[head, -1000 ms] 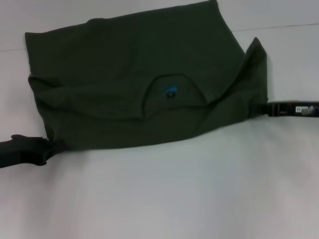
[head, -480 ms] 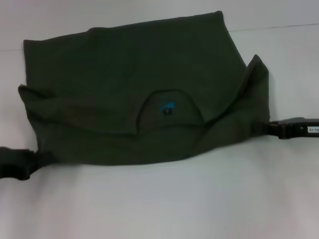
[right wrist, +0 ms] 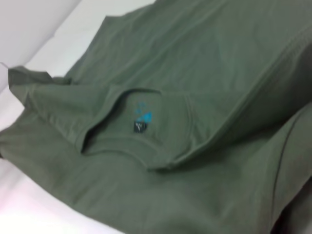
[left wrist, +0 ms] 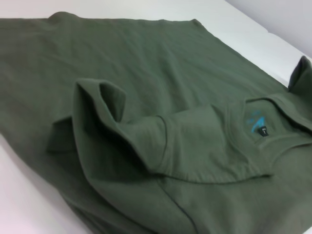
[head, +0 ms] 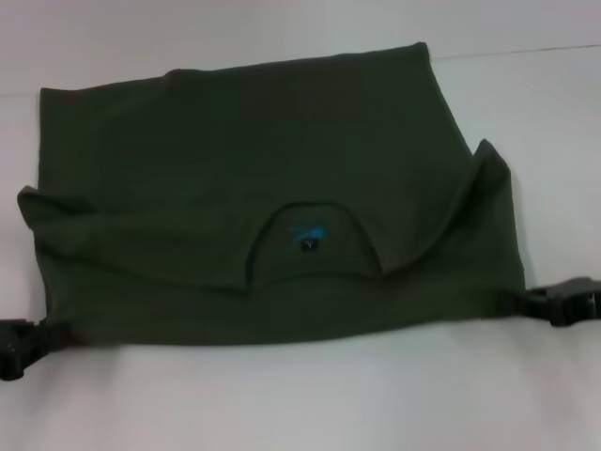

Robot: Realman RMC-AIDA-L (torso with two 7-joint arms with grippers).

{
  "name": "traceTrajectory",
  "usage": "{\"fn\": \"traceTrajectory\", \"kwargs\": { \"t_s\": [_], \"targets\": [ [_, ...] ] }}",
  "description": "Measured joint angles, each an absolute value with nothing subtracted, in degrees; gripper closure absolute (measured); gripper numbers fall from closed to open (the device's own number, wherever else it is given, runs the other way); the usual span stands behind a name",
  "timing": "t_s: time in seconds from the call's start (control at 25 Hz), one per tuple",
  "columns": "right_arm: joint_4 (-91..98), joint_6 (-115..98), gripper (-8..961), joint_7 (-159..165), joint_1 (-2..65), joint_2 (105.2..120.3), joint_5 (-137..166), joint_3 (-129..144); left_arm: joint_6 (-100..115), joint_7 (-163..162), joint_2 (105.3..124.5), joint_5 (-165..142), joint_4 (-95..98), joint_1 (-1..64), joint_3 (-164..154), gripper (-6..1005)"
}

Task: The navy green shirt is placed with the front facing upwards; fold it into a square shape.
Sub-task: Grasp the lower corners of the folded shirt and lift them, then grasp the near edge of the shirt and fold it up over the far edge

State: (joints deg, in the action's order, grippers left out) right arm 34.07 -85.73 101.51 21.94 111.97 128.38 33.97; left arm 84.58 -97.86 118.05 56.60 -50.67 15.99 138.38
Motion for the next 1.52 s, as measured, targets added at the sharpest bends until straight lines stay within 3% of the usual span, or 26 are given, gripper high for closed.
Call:
{"fn": "traceTrajectory", "kwargs": {
  "t_s": [0.56, 1.52],
  "targets": [
    [33.9, -89.0, 907, 99.6, 19.9, 112.65, 132.8, 33.4, 90.0, -96.9, 117.68, 53.2, -50.7, 14.8, 141.4, 939],
    [35.2, -100.4, 906, 93.8, 19.7, 111.30, 132.8, 25.1, 105.3, -91.3, 116.74, 53.6, -50.8, 14.3, 151.7, 940]
  ]
}}
